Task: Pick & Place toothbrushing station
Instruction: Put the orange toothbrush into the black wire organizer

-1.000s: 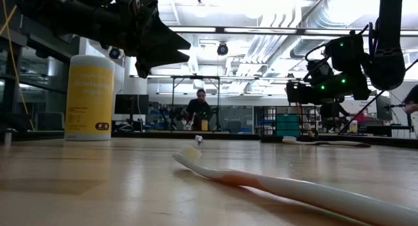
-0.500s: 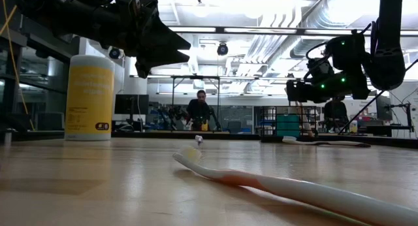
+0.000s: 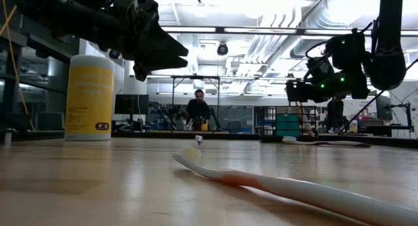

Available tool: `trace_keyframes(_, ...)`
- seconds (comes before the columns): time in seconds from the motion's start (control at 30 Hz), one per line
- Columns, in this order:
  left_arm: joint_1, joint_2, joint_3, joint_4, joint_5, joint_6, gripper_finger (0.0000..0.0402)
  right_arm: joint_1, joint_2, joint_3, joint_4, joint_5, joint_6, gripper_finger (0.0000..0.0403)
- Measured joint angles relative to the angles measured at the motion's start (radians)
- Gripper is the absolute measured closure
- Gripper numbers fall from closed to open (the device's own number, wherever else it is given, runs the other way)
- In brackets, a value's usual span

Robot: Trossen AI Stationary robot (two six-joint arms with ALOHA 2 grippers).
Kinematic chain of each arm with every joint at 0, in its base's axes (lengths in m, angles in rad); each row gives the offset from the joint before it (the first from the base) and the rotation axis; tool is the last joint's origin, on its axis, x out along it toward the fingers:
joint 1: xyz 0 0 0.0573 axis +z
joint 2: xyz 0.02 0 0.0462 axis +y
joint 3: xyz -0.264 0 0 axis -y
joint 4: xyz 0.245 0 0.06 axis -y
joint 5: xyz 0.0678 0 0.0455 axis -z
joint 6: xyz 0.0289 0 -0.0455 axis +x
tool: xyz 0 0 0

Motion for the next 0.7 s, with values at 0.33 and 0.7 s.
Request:
trace_keyframes(0.33, 0.000, 0.000, 0.000, -0.001, 0.000, 0.000, 0.0260, 0.090, 0.000, 0.000, 0.003, 0.134, -0.100, 0.0267)
trace_keyframes(0.7, 0.000, 0.000, 0.000, -0.001, 0.000, 0.000, 0.0260, 0.218, -0.059, 0.000, 0.004, 0.268, -0.131, 0.0267)
